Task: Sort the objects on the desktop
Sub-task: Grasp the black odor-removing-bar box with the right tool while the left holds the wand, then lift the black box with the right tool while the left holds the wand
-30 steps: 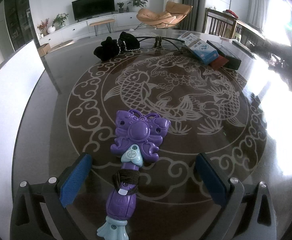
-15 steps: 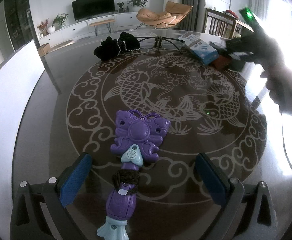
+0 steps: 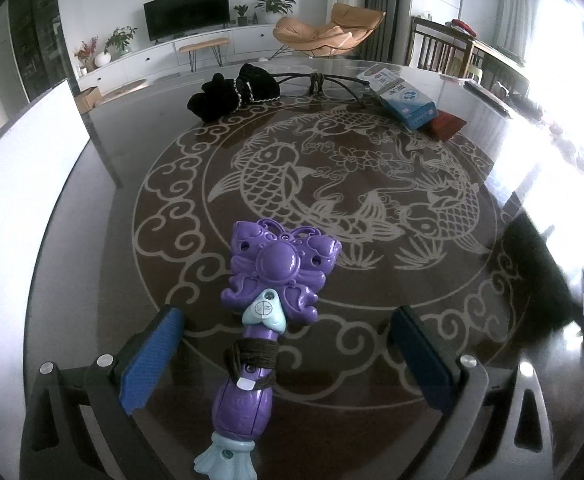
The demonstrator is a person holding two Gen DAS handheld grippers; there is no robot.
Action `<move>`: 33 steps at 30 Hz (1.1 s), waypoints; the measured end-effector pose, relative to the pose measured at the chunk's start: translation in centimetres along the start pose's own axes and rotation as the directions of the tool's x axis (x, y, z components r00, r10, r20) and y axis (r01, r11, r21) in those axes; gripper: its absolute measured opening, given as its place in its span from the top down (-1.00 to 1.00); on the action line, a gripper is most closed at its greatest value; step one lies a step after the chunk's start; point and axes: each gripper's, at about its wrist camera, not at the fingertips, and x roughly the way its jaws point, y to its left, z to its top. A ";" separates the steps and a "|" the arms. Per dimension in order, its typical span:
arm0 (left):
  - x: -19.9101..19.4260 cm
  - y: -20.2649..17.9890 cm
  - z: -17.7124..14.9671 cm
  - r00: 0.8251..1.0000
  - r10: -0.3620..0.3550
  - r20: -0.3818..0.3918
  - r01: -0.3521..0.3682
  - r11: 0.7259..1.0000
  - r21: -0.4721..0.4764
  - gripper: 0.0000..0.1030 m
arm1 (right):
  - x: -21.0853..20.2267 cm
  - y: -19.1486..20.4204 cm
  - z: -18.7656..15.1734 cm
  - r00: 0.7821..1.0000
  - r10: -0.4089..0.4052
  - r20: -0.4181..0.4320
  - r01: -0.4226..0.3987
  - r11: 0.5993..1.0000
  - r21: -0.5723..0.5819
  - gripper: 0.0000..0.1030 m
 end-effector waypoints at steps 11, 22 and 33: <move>-0.5 0.0 -0.6 1.000 -0.024 -0.003 0.025 0.999 0.033 -1.00 | -1.1 2.0 -2.4 0.990 0.064 -0.123 -0.072 0.995 -0.063 -0.77; -1.5 0.5 -1.8 0.996 -0.091 -0.008 0.091 0.988 0.128 -1.00 | 1.0 3.5 -1.4 0.985 0.014 -0.175 -0.046 0.982 -0.182 -1.00; -1.5 0.5 -1.9 0.996 -0.089 -0.006 0.089 0.988 0.127 -1.00 | 0.6 3.1 -2.4 0.998 0.040 -0.051 -0.049 0.982 -0.183 -1.00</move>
